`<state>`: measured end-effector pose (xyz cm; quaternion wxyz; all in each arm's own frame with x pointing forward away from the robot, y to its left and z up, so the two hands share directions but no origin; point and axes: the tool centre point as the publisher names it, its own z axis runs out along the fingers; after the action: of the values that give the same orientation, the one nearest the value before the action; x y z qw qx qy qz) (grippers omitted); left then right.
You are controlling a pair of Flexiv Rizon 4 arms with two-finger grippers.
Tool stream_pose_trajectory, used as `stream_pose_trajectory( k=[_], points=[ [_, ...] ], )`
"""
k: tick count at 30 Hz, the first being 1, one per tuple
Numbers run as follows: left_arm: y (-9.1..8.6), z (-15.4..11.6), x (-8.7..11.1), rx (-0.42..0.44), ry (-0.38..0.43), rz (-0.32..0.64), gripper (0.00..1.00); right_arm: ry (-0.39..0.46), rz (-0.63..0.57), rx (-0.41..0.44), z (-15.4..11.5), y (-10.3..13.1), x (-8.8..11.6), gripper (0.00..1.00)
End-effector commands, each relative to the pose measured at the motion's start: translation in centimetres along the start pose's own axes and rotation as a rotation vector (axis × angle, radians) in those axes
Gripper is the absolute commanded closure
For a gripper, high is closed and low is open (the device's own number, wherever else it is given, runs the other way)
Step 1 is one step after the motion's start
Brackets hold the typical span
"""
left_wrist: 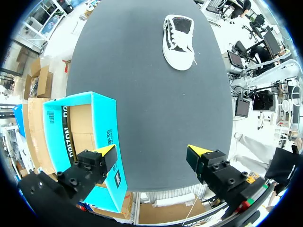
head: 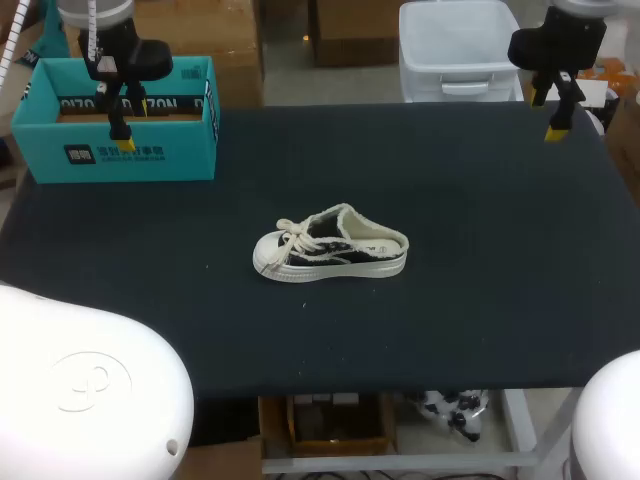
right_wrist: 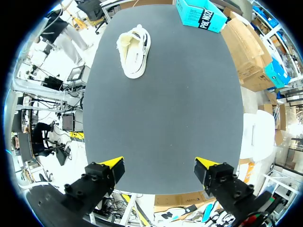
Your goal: Open the shoe tongue, take the insole out of the shoe, put the insole back into the shoe, and pack the shoe into the shoebox
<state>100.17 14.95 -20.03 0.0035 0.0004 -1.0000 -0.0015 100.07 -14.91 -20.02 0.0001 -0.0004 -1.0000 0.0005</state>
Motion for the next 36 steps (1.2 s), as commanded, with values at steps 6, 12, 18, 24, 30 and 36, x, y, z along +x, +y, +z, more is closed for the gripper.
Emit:
stream_pose_trajectory(
  k=[6, 12, 18, 24, 30, 36],
  points=[
    [0.0, 0.0, 0.1, 0.001, -0.002, 0.001, 0.00, 0.001, 0.000, 0.000, 0.0, 0.0, 0.0, 0.00],
    [-1.2, -0.2, 0.6, 0.010, -0.005, -0.111, 0.00, -0.020, 0.026, -0.026, 0.5, 1.0, 0.6, 0.00],
    [-3.0, -0.7, 2.0, -0.001, 0.001, -0.270, 0.00, -0.045, 0.062, -0.077, 1.6, 3.3, 2.2, 0.00],
    [-4.9, -0.3, 2.9, -0.033, 0.028, -0.463, 0.00, -0.058, 0.113, -0.183, 3.3, 5.4, 3.4, 0.00],
    [-6.1, 0.5, 3.8, 0.005, 0.084, -0.633, 0.00, -0.055, 0.162, -0.359, 5.4, 6.9, 4.3, 0.00],
    [-7.9, 1.2, 5.1, 0.025, 0.089, -0.749, 0.00, -0.007, 0.208, -0.461, 8.1, 8.9, 4.1, 0.00]
  ],
)
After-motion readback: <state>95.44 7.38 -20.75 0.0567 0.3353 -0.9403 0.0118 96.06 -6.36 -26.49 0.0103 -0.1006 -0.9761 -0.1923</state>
